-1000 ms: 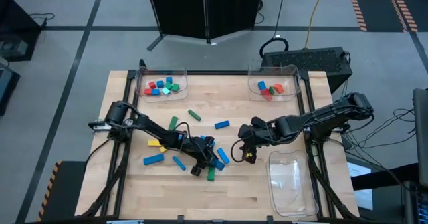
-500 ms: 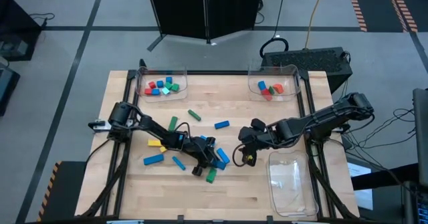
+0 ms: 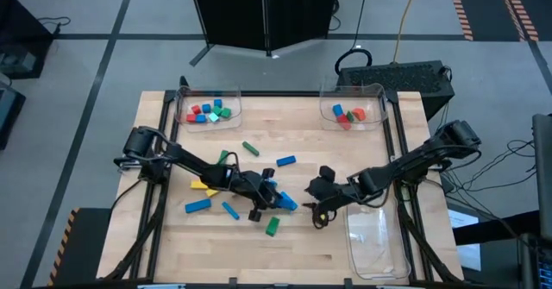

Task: Sort blocks by size
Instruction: Put the blue triangular block into the top right transparent bin

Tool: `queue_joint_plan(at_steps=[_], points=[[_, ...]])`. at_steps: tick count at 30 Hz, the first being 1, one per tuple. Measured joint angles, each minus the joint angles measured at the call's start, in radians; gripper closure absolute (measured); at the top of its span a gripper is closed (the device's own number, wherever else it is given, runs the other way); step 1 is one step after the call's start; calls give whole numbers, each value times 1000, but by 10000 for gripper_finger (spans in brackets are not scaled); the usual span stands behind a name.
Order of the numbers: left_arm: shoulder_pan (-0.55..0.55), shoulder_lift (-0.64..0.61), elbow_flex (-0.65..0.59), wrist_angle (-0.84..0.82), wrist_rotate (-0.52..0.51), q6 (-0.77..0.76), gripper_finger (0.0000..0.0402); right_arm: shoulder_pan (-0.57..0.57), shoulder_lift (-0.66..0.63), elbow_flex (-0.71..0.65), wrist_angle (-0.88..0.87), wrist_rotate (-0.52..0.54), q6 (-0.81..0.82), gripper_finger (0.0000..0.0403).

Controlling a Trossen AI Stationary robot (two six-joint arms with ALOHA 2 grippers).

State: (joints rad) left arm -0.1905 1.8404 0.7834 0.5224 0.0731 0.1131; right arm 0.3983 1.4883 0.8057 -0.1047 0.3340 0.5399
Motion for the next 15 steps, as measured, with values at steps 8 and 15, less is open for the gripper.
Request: queue_joint_plan(at_steps=[8,15], points=[[0,-39,2,30,-82,-26,279,26,50,-27,191,7,-113,177],[-2,-40,3,59,-104,-29,279,22,81,-27,251,123,-128,177]])
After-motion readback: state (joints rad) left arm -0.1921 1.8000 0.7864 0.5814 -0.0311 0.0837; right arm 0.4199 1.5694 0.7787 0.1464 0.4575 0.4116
